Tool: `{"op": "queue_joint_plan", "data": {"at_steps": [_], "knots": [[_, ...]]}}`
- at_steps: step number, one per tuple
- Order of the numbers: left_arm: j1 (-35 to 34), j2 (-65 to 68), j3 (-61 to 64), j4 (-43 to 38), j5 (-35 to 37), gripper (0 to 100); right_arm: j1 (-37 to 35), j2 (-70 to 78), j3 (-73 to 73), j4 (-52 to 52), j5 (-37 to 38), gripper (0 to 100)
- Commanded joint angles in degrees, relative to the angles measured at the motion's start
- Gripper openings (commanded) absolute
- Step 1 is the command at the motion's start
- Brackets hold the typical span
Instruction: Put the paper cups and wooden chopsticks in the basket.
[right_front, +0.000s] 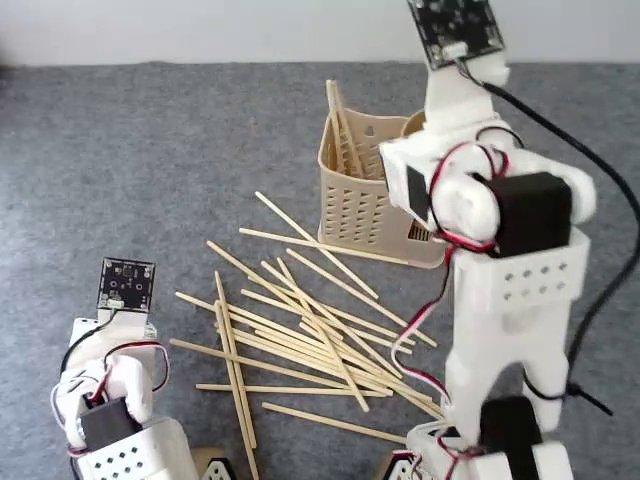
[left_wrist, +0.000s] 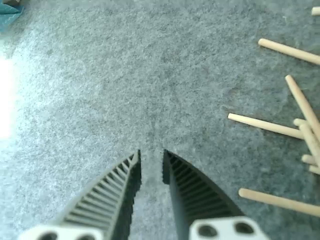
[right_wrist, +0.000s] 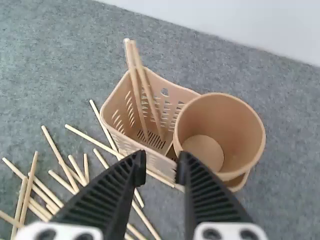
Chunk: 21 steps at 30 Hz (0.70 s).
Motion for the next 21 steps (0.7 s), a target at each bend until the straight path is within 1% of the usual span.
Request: {"op": "queue_joint_plan", "data": {"at_steps": [1, 3, 7, 12, 15, 17, 20, 21], "knots": [[2.37, -0.26, -10.15, 5.01, 0.09, 8, 0.57, -6.11, 8.44, 2.15, 1.49, 0.6], [5.19, -0.18, -13.41, 7.3, 0.09, 6, 0.66, -9.54, 13.27, 2.24, 1.23, 1.3], [13.19, -0.09, -16.57, 9.32, 0.09, 1, 0.66, -17.63, 25.67, 1.98, 1.32, 1.4], [21.01, 0.09, -16.92, 10.37, 2.99, 1, 1.1, -28.97, 42.55, 1.89, 1.23, 1.4], [23.47, 0.09, -16.92, 10.37, 3.16, 1, 1.1, -36.09, 53.63, 1.19, 1.23, 1.9], [24.7, 1.32, -17.19, 10.2, 3.25, 1, 1.1, -40.92, 61.19, -2.15, 1.14, 1.9], [25.58, 8.79, -20.35, 10.02, 3.25, 1, 1.1, -48.84, 72.44, -7.96, 0.88, 1.9], [25.58, 12.57, -22.29, 10.11, 3.34, 1, 1.1, -51.47, 75.69, -10.07, -0.35, 1.9]]}}
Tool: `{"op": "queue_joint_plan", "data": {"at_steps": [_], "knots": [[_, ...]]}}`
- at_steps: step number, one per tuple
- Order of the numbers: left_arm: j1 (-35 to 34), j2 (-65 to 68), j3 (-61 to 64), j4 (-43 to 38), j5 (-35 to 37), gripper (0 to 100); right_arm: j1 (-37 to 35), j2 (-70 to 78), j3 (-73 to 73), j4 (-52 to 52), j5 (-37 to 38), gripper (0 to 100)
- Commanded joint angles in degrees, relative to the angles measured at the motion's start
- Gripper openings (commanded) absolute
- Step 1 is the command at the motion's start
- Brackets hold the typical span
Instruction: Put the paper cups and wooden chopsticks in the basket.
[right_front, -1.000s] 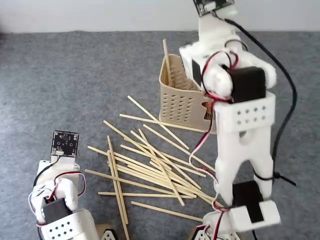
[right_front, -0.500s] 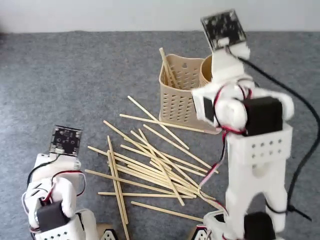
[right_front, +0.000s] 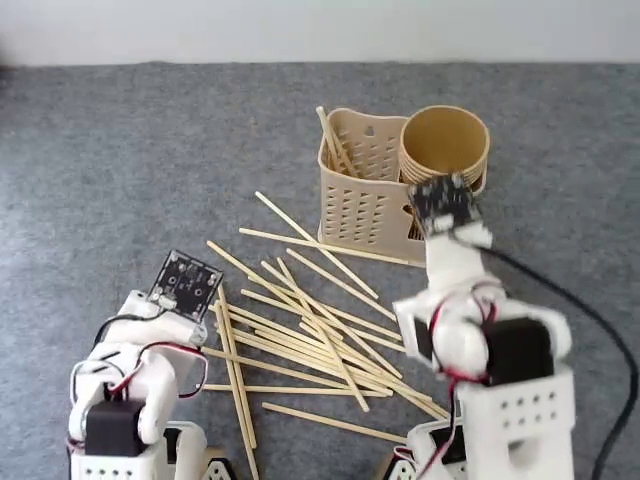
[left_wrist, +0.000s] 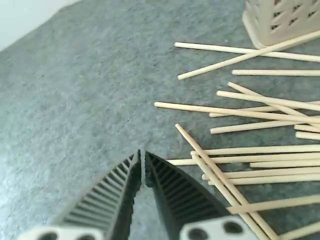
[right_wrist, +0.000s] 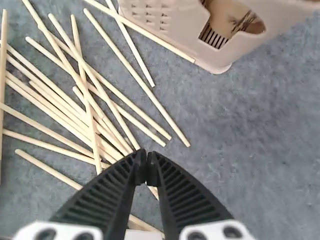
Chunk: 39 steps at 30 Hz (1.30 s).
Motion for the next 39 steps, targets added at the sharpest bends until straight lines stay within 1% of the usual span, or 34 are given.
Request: {"op": "queue_joint_plan", "data": {"at_steps": [1, 4, 7, 10, 13, 16, 20, 24, 27, 29, 32, 39], "knots": [[0.53, 11.87, -8.4, 0.09, 0.79, 1, 0.4, -10.15, 10.99, -7.08, -3.25, 1.9], [0.53, 24.88, -15.25, 0.97, 2.11, 1, 0.31, -17.98, 17.67, -11.47, -7.21, 2.0], [0.53, 36.57, -20.62, 0.88, 2.81, 1, 0.4, -23.78, 20.31, -12.18, -7.3, 2.0], [0.62, 45.54, -23.96, 0.35, 3.25, 2, 0.4, -26.33, 20.57, -11.91, -7.38, 2.0], [0.62, 51.78, -25.45, -0.53, 3.34, 6, 0.4, -26.07, 21.1, -11.74, -7.47, 2.0], [0.62, 55.82, -25.27, -1.58, 3.69, 13, 0.4, -25.36, 21.71, -11.91, -9.05, 2.0], [0.62, 59.87, -25.19, -3.16, 11.6, 18, 0.48, -25.27, 21.71, -12.0, -9.49, 2.0], [2.9, 63.03, -25.19, -2.81, 17.41, 19, 0.66, -25.27, 21.8, -11.91, -9.49, 2.0], [4.84, 65.93, -25.1, -2.81, 24.79, 17, 3.65, -25.27, 21.8, -12.0, -9.49, 2.0], [5.36, 68.13, -25.36, -3.16, 28.04, 16, 5.32, -25.27, 21.89, -12.0, -9.49, 2.0], [6.59, 71.82, -25.45, -4.48, 29.01, 15, 6.2, -25.27, 21.89, -11.91, -9.49, 2.0], [6.33, 79.21, -25.27, -7.65, 28.84, 11, 6.2, -25.54, 21.89, -11.91, -9.49, 1.9]]}}
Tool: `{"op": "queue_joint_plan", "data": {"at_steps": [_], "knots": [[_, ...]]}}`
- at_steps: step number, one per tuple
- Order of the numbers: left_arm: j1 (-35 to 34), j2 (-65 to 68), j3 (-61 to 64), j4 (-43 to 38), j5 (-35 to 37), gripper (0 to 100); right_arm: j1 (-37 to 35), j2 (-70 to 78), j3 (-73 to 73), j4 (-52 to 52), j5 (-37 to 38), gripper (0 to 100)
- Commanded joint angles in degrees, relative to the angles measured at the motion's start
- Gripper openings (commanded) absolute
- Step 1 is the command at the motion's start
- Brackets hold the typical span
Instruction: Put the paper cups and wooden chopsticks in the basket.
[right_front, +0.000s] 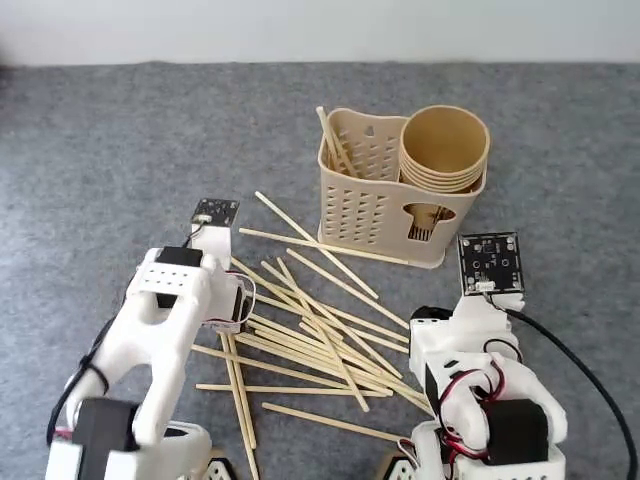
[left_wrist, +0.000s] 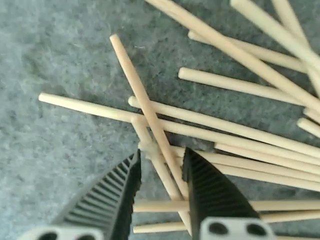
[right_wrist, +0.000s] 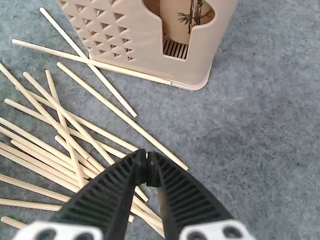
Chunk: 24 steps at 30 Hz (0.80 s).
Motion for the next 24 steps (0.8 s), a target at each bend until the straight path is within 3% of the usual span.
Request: {"op": "queue_joint_plan", "data": {"at_steps": [1, 7, 12, 24], "knots": [[0.26, 2.46, -2.68, -1.67, 0.44, 10, 0.4, 0.13, -0.26, -1.27, -0.7, 1.9], [0.79, 4.22, -3.03, -3.6, 0.44, 1, 0.4, -0.04, -0.26, -1.27, -0.79, 1.6], [0.79, 4.22, -3.91, -2.81, 0.62, 1, 0.4, -0.22, -0.26, -1.27, -0.79, 1.5], [0.88, 4.13, -28.88, 17.58, 0.62, 1, 0.4, -0.22, -0.26, -1.27, -0.79, 1.5]]}}
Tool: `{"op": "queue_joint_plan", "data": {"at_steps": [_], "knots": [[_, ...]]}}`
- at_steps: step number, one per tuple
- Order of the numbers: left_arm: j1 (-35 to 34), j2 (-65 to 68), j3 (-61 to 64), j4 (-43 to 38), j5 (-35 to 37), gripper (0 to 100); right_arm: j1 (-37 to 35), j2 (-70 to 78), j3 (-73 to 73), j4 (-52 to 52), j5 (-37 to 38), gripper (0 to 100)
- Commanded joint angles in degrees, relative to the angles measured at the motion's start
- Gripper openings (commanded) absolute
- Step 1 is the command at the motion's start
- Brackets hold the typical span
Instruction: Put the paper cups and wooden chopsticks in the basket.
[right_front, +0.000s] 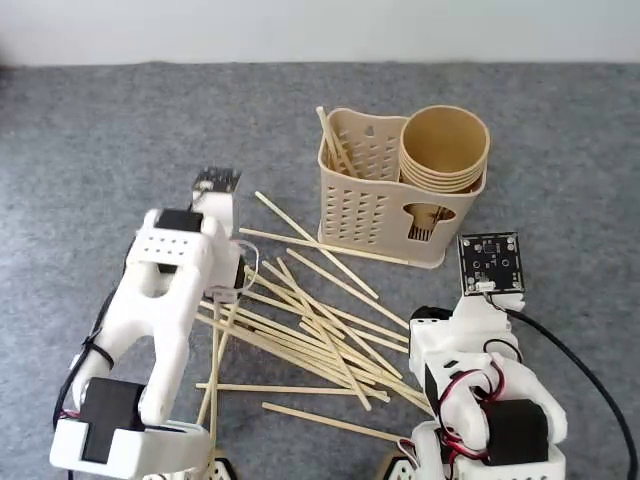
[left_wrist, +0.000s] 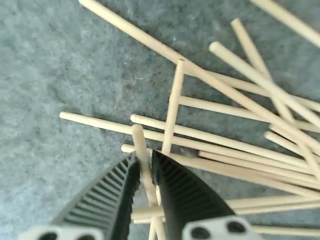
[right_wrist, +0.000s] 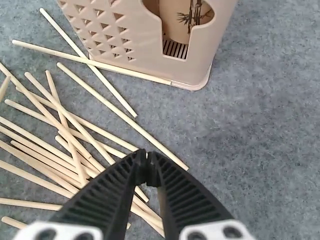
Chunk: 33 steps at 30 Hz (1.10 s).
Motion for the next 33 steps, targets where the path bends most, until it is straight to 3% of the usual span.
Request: {"op": "queue_joint_plan", "data": {"at_steps": [1, 18, 21, 26, 33], "knots": [[0.44, -0.18, -11.12, 4.48, 0.26, 1, 0.57, -0.22, -0.26, -1.27, -0.62, 1.5], [0.35, -0.09, -57.89, 12.57, 0.44, 1, 0.57, -0.22, -0.26, -1.27, -0.62, 1.5], [1.23, 0.09, -68.44, 12.22, 4.04, 1, 0.57, -0.22, -0.26, -1.36, -0.62, 1.5], [4.92, 0.44, -81.01, 5.19, 9.49, 1, 0.31, -0.22, -0.26, -1.45, -0.62, 1.5], [10.9, 1.93, -80.31, -9.85, 14.59, 1, 0.48, -0.22, -0.26, -1.27, -0.62, 1.5]]}}
